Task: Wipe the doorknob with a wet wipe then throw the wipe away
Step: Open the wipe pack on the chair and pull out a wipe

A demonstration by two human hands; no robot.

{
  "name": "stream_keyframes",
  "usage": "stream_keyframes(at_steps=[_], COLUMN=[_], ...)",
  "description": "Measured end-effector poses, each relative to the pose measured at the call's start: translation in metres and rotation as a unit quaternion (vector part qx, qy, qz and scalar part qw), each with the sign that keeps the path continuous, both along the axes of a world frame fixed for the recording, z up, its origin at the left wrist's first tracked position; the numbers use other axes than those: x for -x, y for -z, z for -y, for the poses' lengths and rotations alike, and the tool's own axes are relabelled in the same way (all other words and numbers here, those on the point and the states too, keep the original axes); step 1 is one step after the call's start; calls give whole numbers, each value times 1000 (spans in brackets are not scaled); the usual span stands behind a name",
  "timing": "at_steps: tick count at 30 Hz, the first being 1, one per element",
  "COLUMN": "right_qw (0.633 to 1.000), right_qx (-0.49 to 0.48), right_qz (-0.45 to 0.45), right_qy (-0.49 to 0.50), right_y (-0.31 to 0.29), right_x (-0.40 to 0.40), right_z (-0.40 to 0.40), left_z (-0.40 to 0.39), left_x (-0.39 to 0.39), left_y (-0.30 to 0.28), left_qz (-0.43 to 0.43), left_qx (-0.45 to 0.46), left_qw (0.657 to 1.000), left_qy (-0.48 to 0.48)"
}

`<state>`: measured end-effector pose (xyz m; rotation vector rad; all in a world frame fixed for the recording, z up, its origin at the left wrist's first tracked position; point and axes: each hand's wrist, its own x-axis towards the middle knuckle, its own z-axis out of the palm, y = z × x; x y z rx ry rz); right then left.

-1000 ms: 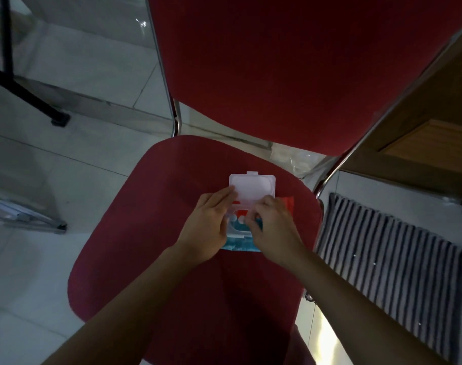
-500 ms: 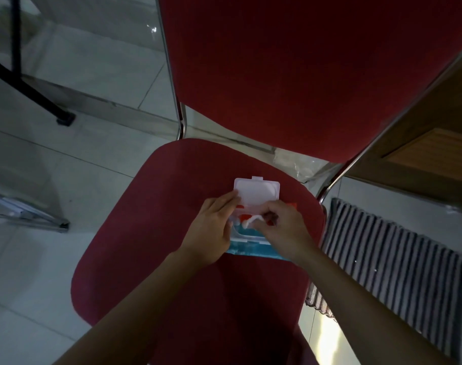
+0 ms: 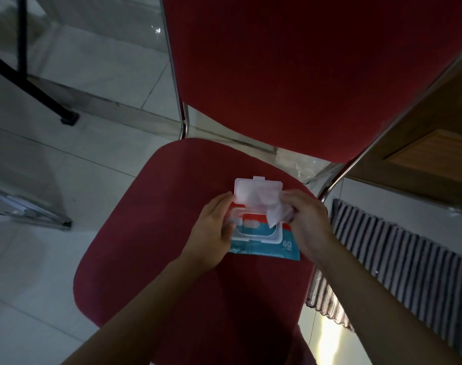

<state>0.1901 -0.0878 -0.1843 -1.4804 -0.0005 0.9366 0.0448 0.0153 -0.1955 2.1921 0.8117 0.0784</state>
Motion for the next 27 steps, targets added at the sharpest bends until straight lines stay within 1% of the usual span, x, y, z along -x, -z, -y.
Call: stream_keyframes(at_steps=[3,4,5,7,9,10,12,14,16,20,22,24,27], right_qw=[995,994,995,994,972,961,948,940,933,916,897,878,871], right_qx=[-17,-9,10,83,145,159,162,132,106,103,105,105,110], right_qz=[-57,-58,-37,66,181,215,244,261,281,328,368,400,401], right_qy=[86,97,91,31,-37,-65,-121,-174,-198,-208,-222,-243,-260], right_y=[3,3,3,3,2,1,-1,-5,-9,-8,-9,-6,0], right_x=[-9,-11,-12,-13,-14,-13,-12,-10,-8,-9,-6,-2,4], right_z=[8,10,12,16,16,16,16,14,15,24,31,37,45], left_z=[0,1,2,7,12,15,21,26,28,24,22,21,18], left_x=[6,7,8,10,10,10,9,7,5,4,6,11,24], left_y=[-3,-4,-5,-5,-6,-7,-8,-6,-4,-6,-8,-8,-6], left_qz=[21,25,30,45,52,45,12,-61,-124,-112,-133,-136,-87], left_qx=[10,15,21,32,31,27,-9,-51,-64,-68,-75,-88,-89], left_qw=[1000,1000,999,998,998,998,995,984,969,972,968,968,976], left_qy=[-5,-3,-3,-7,10,32,94,159,201,196,197,193,181])
